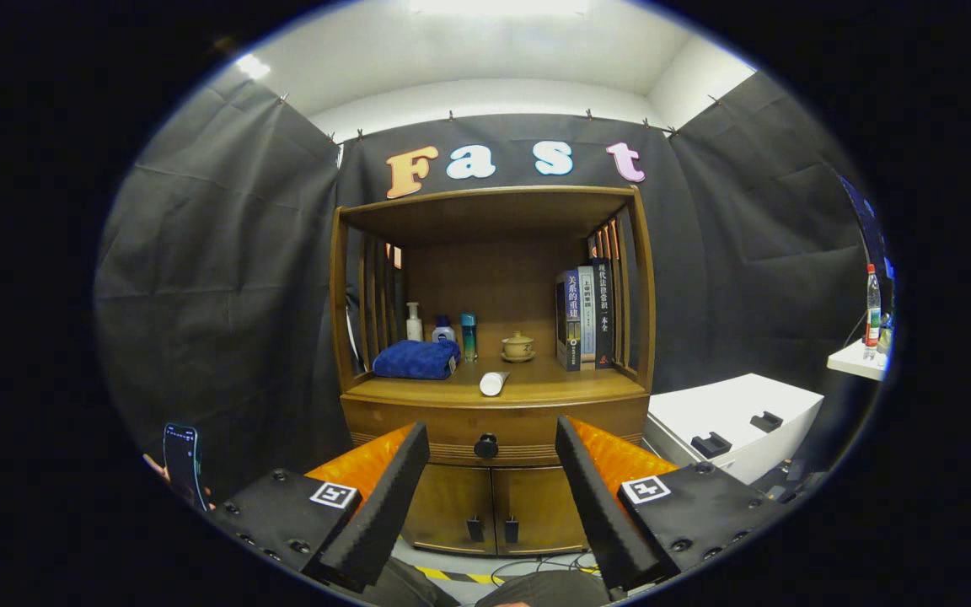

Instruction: Pull open the drawer, take out the items inside it, and place them on the countertop above the cabinet.

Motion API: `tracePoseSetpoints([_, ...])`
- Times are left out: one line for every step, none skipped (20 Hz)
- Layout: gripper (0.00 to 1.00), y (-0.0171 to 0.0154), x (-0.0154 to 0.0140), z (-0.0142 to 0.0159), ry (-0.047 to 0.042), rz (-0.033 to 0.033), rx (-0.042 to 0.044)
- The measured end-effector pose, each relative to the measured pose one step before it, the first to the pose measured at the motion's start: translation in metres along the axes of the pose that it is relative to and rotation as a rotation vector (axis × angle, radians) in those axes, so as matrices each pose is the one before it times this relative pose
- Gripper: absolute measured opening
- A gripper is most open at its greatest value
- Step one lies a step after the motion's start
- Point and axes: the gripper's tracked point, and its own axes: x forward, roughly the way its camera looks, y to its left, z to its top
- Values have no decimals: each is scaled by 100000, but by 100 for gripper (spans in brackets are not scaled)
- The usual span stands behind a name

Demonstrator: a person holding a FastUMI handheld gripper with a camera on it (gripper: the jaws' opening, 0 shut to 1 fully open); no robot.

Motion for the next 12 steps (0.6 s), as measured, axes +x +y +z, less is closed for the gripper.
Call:
tracePoseSetpoints([98,43,-111,-40,-28,2,-178])
tracePoseSetpoints([98,-17,59,-128,50,-79,-172])
tracePoseSetpoints([98,20,26,72,-7,68,-88])
tracePoseSetpoints([98,86,51,-33,10,142,7])
tracePoseSetpoints([98,75,9,-97,237,135,175])
tracePoseSetpoints([98,71,2,37,-90,338,164])
tracePoseSetpoints([98,93,2,149,-175,148,-37])
tracePoseSetpoints([98,28,-50,26,-173,58,-85])
tracePoseSetpoints([98,34,28,-48,104,81,39])
tracePoseSetpoints([98,-37,-33,-33,163,-57,82])
tracePoseSetpoints([98,-23,17,-36,18,-128,-73])
tracePoseSetpoints([98,-68,-70,-5,-5,-186,-17])
